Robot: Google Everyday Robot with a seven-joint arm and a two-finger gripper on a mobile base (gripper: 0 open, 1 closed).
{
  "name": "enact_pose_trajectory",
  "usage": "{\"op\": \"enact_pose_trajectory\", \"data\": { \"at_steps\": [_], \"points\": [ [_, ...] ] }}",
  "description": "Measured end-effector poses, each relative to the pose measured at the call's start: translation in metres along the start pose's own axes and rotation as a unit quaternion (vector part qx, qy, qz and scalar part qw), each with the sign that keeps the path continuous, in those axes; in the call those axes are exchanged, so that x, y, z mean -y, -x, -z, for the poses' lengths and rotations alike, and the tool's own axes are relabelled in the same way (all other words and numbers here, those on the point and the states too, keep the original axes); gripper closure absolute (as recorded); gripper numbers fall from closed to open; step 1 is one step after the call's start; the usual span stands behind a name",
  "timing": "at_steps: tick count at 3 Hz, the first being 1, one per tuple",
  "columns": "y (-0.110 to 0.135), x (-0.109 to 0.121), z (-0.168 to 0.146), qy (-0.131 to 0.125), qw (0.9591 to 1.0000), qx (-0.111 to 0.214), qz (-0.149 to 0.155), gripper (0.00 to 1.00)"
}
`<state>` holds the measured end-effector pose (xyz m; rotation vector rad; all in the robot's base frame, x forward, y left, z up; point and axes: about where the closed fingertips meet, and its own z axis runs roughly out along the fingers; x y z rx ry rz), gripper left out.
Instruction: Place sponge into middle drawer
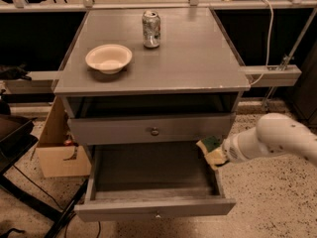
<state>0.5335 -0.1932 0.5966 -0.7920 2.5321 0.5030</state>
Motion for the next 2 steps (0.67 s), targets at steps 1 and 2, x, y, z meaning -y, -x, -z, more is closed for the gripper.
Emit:
{"op": "enact_pose_trajectory", "data": {
  "at_steps": [1,2],
  "points": [
    [0.000,-0.005,-0.049,0.020,0.9996,-0.009,0.016,1.00],
    [-0.015,-0.007,-0.099,0.039,0.9985,-0.028,0.027,1.00]
  ]
}}
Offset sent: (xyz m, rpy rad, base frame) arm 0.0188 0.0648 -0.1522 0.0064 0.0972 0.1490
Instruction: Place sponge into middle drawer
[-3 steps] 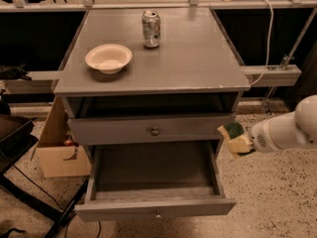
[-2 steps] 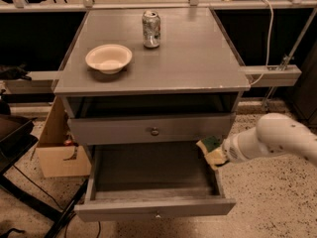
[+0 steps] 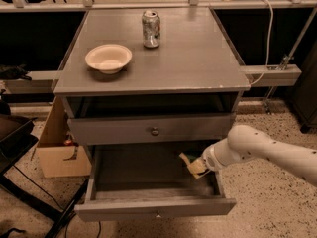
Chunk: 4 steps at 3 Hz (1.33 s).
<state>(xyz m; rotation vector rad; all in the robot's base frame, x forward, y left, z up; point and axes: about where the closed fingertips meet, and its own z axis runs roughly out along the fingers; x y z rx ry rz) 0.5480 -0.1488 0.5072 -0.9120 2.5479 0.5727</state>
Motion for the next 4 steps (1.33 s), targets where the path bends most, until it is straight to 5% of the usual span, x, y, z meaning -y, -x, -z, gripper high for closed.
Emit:
{"op": "enact_pose_trajectory", "data": {
  "at_steps": [2,4],
  "points": [
    [-0.030,0.018,-0.074,0.025,0.9987,-0.031,-0.033,1.00],
    [-0.032,0.019,-0.078,0.027,0.9985,-0.032,-0.036,0.52]
  ]
}}
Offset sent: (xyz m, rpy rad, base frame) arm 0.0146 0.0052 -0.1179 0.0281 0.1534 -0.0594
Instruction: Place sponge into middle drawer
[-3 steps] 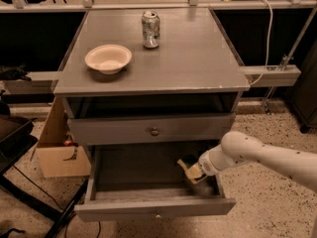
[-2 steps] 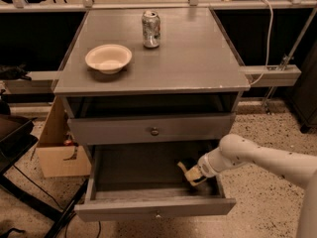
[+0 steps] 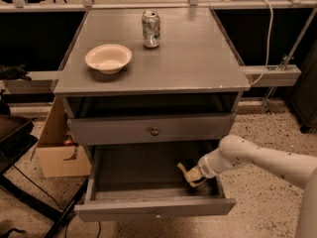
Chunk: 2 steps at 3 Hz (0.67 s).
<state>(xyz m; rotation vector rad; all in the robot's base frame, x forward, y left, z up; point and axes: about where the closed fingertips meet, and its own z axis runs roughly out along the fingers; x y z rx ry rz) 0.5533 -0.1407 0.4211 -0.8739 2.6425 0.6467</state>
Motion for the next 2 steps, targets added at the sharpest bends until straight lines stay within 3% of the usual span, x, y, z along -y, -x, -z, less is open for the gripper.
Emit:
{"op": "enact_pose_trajectory", "data": {
  "at_steps": [2],
  "points": [
    [0.0000,0.0000,-0.0001,0.000,1.0000,0.000,0.000,0.06]
  ]
}}
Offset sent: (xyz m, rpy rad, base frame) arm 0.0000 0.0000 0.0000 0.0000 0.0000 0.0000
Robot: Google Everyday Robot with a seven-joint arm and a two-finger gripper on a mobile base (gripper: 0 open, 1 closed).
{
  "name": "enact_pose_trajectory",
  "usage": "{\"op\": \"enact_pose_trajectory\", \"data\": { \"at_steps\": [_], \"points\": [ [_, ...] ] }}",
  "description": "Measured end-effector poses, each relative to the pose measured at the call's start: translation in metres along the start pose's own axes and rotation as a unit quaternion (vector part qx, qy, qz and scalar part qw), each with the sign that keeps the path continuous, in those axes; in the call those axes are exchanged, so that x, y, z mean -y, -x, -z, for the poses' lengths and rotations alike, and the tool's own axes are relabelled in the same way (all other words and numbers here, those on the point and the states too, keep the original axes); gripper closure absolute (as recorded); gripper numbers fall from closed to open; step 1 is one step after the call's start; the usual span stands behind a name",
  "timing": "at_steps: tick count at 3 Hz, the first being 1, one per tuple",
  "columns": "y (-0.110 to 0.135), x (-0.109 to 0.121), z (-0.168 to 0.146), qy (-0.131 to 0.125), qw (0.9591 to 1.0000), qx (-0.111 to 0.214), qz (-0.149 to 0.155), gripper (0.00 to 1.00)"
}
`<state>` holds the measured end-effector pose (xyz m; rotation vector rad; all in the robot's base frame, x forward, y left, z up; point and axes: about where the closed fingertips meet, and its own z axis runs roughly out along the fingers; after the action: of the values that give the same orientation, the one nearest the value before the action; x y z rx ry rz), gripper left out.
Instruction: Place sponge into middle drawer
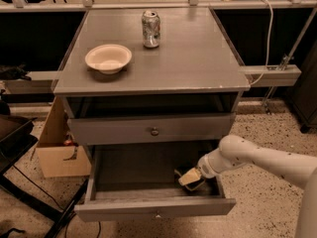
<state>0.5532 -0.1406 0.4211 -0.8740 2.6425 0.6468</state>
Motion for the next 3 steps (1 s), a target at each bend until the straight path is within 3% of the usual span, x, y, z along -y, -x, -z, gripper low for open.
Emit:
{"op": "enact_pose_trajectory", "data": {
  "at_steps": [2,3],
  "points": [
    [0.000,-0.001,0.000,0.002,1.0000,0.002,0.001,0.00],
    [-0.002,-0.017,0.028,-0.005,0.9999,0.010,0.011,0.00]
  ]
}}
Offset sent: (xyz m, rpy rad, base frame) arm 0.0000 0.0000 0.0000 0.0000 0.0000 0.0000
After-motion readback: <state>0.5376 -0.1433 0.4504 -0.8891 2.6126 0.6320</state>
